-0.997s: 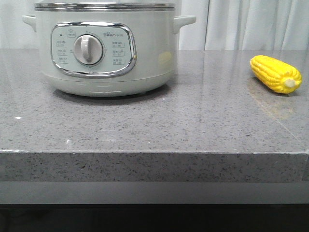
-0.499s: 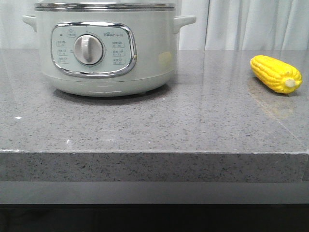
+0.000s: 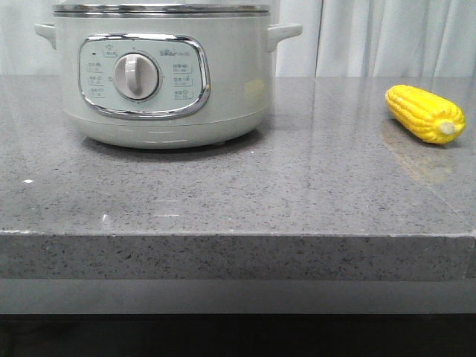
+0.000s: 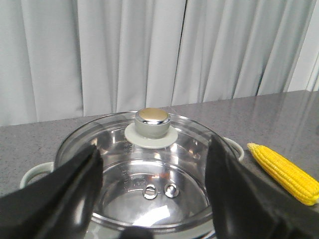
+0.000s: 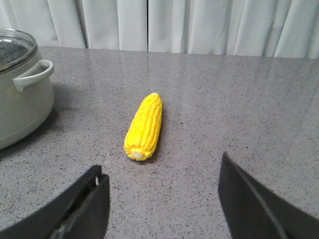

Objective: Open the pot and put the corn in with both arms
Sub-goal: 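Grasp the glass lid's knob with the left gripper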

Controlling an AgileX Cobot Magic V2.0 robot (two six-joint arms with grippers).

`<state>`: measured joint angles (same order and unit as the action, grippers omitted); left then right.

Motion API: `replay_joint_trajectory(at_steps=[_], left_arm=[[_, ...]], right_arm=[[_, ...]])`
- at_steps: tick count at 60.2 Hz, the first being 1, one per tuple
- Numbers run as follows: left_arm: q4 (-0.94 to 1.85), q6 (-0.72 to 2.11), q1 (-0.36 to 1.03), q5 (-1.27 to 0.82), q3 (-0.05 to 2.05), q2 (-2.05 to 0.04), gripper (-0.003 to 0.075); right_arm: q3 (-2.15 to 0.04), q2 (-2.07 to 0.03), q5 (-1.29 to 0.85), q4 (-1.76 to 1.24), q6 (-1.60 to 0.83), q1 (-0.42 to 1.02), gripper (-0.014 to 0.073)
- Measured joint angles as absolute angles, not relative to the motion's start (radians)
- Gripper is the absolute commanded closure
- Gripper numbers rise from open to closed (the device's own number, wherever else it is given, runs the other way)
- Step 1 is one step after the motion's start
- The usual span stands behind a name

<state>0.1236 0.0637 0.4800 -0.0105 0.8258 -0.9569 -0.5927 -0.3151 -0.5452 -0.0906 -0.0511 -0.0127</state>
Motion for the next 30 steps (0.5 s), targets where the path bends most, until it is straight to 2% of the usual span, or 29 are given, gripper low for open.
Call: replay_joint_trajectory(at_steps=[30], left_arm=[[0.124, 0.064, 0.486, -0.009, 1.203, -1.432, 0.0282]], right_arm=[[-0.593, -0.315, -0.545, -0.091, -0.051, -0.013, 0.0104]])
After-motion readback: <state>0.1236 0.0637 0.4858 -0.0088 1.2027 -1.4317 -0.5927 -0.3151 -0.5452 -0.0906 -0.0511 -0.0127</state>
